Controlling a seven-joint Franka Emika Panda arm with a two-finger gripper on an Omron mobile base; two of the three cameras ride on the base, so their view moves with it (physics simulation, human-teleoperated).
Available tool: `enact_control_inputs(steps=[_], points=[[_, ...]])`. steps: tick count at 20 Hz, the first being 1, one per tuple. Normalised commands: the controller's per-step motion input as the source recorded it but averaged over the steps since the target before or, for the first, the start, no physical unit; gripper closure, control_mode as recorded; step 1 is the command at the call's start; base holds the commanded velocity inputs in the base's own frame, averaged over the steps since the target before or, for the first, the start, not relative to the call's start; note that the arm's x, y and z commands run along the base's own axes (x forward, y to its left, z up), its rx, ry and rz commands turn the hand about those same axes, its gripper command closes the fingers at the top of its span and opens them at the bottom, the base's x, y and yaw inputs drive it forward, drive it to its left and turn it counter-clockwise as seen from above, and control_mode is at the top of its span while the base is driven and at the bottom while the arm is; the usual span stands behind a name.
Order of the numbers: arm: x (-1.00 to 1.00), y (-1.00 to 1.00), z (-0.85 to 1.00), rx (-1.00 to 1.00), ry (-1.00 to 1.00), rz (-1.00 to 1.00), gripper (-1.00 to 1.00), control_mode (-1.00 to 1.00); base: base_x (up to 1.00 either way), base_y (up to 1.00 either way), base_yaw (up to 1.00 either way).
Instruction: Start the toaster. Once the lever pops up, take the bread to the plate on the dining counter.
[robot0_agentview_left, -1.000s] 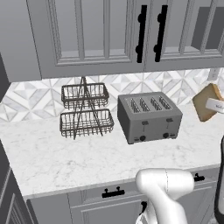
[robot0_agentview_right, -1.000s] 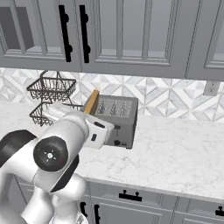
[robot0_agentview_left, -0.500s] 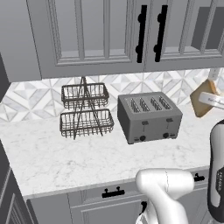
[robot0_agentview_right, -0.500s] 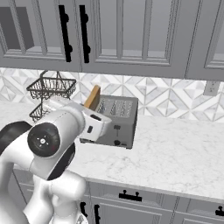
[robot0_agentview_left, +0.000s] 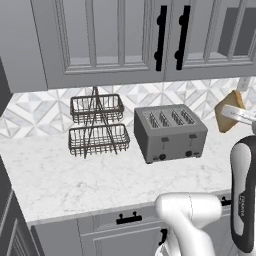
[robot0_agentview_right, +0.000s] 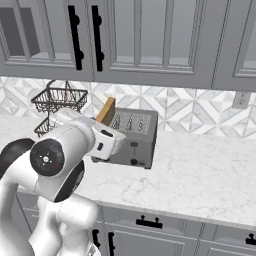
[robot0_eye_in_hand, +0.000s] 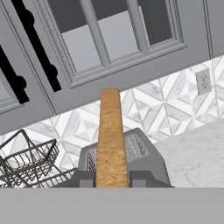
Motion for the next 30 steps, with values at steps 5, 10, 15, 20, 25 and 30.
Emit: enact_control_inputs(steps=[5, 10, 15, 20, 25, 30], points=[[0.0, 0.0, 0.0, 0.0, 0.0, 0.0, 1.0, 1.0, -1.0, -0.07, -0.28], [0.0, 0.0, 0.0, 0.0, 0.0, 0.0, 1.0, 1.0, -0.1, 0.01, -0.99], [0.0, 0.0, 0.0, 0.0, 0.0, 0.0, 1.0, 1.0, 0.0, 0.0, -1.0], [0.0, 0.0, 0.0, 0.0, 0.0, 0.0, 1.0, 1.0, 0.0, 0.0, -1.0], [0.0, 0.0, 0.0, 0.0, 0.0, 0.0, 1.0, 1.0, 0.0, 0.0, -1.0], [0.0, 0.0, 0.0, 0.0, 0.0, 0.0, 1.0, 1.0, 0.03, 0.0, -1.0]])
